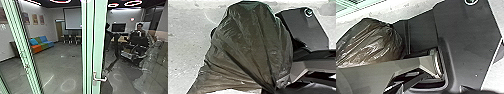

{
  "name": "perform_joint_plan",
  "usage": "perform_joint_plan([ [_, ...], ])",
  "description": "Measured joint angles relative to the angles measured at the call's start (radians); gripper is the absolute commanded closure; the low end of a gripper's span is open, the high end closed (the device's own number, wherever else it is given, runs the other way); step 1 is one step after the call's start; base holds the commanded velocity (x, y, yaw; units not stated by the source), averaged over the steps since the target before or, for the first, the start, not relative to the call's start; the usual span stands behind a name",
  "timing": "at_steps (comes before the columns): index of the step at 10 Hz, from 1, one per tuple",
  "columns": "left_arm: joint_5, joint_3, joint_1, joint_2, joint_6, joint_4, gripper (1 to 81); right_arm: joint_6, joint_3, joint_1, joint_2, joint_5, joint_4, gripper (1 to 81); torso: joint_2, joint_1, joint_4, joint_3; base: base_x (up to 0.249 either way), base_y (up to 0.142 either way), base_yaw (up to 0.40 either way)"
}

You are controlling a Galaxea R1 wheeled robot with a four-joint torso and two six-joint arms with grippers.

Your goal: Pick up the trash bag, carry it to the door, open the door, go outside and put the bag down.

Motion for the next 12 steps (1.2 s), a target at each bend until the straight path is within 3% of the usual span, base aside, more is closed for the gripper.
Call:
perform_joint_plan([
  [8,-0.001,0.0,0.0,0.0,0.0,0.0,81.1,0.0,0.0,0.0,0.0,-0.001,0.0,1.0,0.0,0.0,0.0,0.0,0.0,0.0,0.129],
  [12,-0.001,0.0,0.0,-0.003,0.0,0.0,81.1,0.0,0.0,0.0,0.0,0.0,0.0,1.0,0.0,0.0,0.0,0.0,0.0,0.0,0.0],
])
